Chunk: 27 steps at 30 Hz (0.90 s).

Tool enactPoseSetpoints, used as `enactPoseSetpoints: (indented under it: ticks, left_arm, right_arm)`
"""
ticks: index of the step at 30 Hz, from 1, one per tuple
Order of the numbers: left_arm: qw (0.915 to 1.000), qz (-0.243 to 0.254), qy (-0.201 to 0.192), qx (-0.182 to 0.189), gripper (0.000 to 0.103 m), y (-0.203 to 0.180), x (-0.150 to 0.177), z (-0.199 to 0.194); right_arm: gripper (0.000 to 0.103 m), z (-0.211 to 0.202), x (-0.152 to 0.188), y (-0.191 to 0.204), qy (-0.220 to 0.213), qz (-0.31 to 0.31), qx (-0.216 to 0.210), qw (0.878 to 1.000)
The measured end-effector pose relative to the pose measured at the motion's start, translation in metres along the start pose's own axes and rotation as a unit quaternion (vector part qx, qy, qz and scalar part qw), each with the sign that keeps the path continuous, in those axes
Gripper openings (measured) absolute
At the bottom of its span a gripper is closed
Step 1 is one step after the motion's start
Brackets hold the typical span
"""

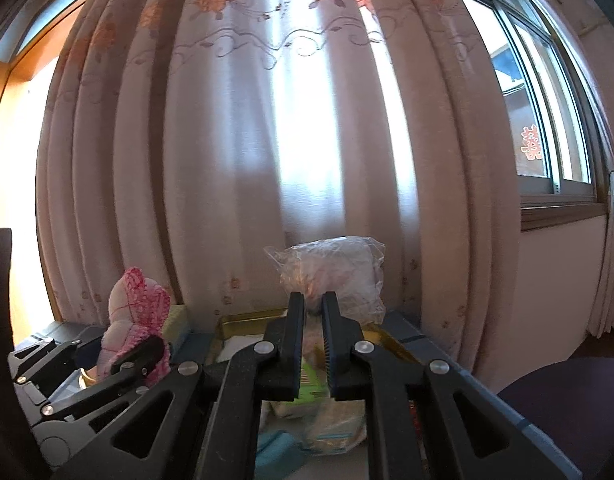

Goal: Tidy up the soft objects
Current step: 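Lower the towel and clear bag into the gold tray and open both grippers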

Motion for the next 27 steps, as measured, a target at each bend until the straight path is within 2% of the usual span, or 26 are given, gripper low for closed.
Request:
enactPoseSetpoints:
  ticks: [5, 18, 27]
  left_arm:
    - [0.9999, 0.000, -0.008, 0.011, 0.032, -0.010, -0.008, -0.005]
    - [0.9987, -0.008, 0.010, 0.050, 0.032, -0.039, -0.019, 0.007]
    - [0.9971, -0.024, 0.039, 0.062, 0.032, -0.049, -0.032, 0.024]
  right_arm:
    - [0.011, 0.002, -0.002, -0.013, 0.000, 0.001, 0.010, 1.000]
    - [0.011, 0.016, -0.017, -0.037, 0.009, -0.018, 0.029, 0.999]
    - [0.011, 0.045, -0.033, -0.047, 0.047, -0.025, 0.037, 0.998]
Point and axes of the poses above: each gripper's, at about its wrist camera, not at the fingertips, and z roughly the way its jaws point, y to its left, x to its underside, the point moved 4 cm from there along z, roughly the way its jaws point, and after that the axes turned 4 degrees about y, right-handed, at the moved point
